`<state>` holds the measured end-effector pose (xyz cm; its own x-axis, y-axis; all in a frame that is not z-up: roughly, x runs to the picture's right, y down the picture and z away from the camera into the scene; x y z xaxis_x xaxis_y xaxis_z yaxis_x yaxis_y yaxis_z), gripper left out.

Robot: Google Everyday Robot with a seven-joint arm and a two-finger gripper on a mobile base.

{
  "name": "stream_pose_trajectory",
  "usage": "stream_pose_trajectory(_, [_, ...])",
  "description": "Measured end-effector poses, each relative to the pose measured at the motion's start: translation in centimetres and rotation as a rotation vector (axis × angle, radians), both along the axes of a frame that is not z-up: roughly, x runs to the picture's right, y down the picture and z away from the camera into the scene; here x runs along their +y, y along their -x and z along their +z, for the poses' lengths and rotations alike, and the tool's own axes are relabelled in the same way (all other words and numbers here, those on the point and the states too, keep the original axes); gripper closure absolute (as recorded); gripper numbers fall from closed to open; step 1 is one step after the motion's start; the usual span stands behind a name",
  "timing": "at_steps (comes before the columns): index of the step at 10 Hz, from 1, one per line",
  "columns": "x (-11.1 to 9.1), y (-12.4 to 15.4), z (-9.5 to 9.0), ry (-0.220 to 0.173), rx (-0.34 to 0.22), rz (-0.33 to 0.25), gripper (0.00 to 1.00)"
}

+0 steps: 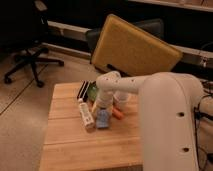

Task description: Place the white sponge in the ceramic bowl

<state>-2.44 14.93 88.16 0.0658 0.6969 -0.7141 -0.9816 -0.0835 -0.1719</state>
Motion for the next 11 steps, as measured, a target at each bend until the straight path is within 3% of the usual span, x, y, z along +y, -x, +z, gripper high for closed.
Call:
stream_pose_trajectory(2, [0.6,0.0,0.3,0.021,-0.009,-0.003,0.42])
stream_pose_trajectory(6, [1.1,0.0,0.4,0.040,-0.050,-0.033,0.84])
stream_pose_trajectory(8, [1.0,0.0,0.3,0.047,-0.056,-0.034,0.98])
stream_pose_trajectory(11, [-1.6,0.6,-1.7,0.021,-0.063,-0.060,1.00])
